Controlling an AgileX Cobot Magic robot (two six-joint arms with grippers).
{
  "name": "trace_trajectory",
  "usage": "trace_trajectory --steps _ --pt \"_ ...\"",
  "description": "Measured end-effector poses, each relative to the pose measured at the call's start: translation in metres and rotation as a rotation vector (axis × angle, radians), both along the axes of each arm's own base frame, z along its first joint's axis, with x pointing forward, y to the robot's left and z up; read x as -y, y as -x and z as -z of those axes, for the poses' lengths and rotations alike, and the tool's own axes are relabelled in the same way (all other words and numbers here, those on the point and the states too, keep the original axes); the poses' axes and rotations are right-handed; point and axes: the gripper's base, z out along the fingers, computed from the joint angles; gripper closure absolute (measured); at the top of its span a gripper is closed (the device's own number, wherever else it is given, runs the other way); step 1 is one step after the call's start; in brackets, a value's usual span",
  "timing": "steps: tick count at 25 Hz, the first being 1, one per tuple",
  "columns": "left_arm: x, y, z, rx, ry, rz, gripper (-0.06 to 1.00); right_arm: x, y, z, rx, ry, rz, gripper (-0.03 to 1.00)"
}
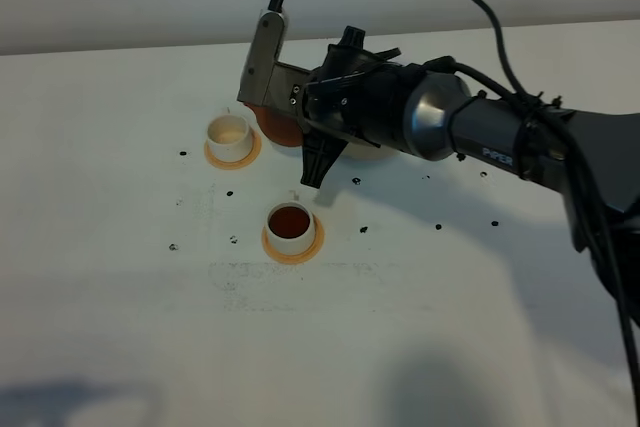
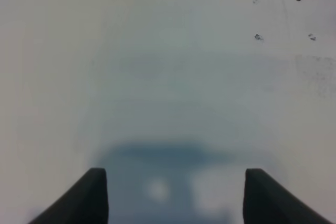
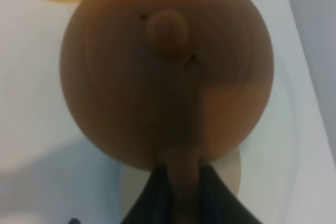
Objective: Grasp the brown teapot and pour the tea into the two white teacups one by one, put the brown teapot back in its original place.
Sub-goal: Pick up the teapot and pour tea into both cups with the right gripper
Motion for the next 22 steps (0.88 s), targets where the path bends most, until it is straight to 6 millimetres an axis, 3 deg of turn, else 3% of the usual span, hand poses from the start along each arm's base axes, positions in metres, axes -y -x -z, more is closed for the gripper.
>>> trace_trajectory --steps 15,22 --pt "0.0 0.0 0.0 0.0 0.0 0.0 0.39 -0.019 0.005 0.0 0.072 0.1 -0.106 0.86" --pt "0.0 0.0 0.0 0.0 0.0 0.0 0.39 -0.019 0.002 0.012 0.088 0.179 -0.145 0.86"
